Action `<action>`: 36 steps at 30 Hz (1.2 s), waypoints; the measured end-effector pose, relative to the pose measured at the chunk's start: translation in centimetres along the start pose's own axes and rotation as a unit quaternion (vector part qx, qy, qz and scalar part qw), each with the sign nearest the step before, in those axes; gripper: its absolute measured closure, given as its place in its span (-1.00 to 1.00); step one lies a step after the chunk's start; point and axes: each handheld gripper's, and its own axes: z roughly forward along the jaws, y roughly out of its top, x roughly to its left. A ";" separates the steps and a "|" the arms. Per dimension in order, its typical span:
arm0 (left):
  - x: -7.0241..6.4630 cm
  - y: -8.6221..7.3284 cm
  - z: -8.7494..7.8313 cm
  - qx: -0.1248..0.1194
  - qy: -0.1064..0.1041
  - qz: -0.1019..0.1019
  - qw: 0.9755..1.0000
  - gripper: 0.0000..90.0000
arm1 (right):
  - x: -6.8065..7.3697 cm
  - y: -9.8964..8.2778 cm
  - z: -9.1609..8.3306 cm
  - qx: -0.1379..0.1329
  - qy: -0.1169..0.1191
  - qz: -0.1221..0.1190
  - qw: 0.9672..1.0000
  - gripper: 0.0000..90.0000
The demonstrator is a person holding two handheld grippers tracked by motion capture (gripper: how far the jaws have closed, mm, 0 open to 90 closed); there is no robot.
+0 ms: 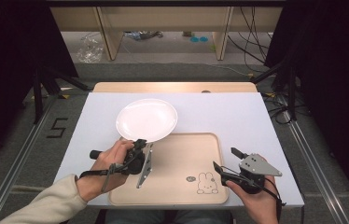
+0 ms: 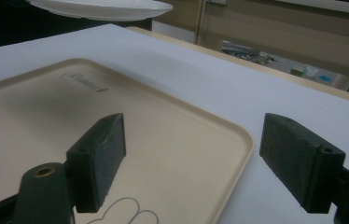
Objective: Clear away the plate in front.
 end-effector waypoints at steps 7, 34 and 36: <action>-0.7 0.6 -0.7 -0.010 -0.003 0.007 1.000 0.95 | 0.1 0.0 0.0 0.000 0.002 0.008 1.000 -0.48; -3.7 2.8 -2.1 -0.045 -0.036 0.034 0.998 0.95 | 0.1 0.0 0.0 0.000 0.002 0.004 1.000 -0.48; -4.0 2.9 -2.1 -0.047 -0.039 0.038 0.997 0.95 | 0.0 0.0 0.0 0.002 0.000 0.000 1.000 -0.48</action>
